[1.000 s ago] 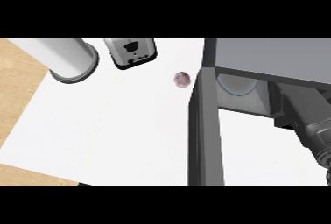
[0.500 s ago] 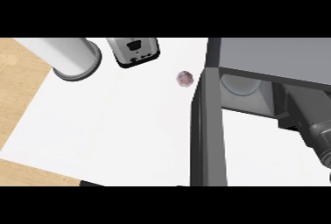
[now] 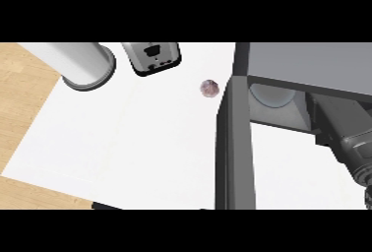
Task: Pick up the milk, place it into the microwave and close the microwave
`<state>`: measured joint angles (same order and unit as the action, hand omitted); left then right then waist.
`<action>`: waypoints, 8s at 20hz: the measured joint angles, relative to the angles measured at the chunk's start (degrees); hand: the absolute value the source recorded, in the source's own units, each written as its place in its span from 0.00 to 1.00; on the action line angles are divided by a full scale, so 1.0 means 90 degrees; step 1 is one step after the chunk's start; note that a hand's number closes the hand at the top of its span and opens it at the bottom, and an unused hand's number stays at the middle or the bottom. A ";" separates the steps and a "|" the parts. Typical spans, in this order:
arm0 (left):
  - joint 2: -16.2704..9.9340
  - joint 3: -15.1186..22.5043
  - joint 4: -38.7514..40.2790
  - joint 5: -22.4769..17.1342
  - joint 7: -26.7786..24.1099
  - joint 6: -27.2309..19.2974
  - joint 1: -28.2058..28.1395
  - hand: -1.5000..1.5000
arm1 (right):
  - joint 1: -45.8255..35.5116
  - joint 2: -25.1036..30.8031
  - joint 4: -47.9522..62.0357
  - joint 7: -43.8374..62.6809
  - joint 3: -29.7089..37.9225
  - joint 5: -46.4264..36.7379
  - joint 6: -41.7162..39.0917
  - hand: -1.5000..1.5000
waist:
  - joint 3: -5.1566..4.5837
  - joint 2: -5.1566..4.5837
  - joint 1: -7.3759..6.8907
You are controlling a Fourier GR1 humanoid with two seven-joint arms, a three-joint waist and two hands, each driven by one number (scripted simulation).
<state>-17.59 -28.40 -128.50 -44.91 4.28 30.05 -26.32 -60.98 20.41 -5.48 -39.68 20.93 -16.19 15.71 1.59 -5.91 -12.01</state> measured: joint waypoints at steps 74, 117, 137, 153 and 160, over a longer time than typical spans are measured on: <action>0.1900 0.3678 0.3116 0.5609 -0.0914 0.0695 0.2158 1.00 | 0.4683 -0.1319 -0.2435 -0.1282 -0.0379 0.0835 -0.3407 0.00 | -0.0206 0.0771 0.1800; 0.1879 0.9273 0.6981 0.3447 -0.1404 -0.6633 0.6551 1.00 | 0.8731 0.0110 -1.1219 0.2368 -0.1627 0.5094 -0.5835 0.00 | -0.0220 0.0521 0.2381; 0.1958 0.8561 0.8656 0.1384 -0.2033 -0.7339 0.8637 1.00 | 0.8660 0.0503 -1.2206 0.3423 -0.1595 0.6010 -0.5306 0.00 | -0.0206 0.0302 0.2802; 0.1959 0.8447 0.8669 0.0167 -0.2820 -0.7160 0.8587 1.00 | 0.8442 0.0704 -1.2431 0.3731 -0.1397 0.6598 -0.5091 0.00 | -0.0185 0.0290 0.2896; 0.1961 0.8536 0.8706 -0.0074 -0.3175 -0.7313 0.8611 1.00 | 0.8384 0.0823 -1.2556 0.3837 -0.1443 0.6790 -0.5183 0.00 | -0.0182 0.0260 0.2919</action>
<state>0.07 48.43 -50.15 -45.58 -24.30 -35.76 51.18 14.48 27.82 -118.49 -5.15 7.94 44.92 -30.94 -0.04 -3.56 14.26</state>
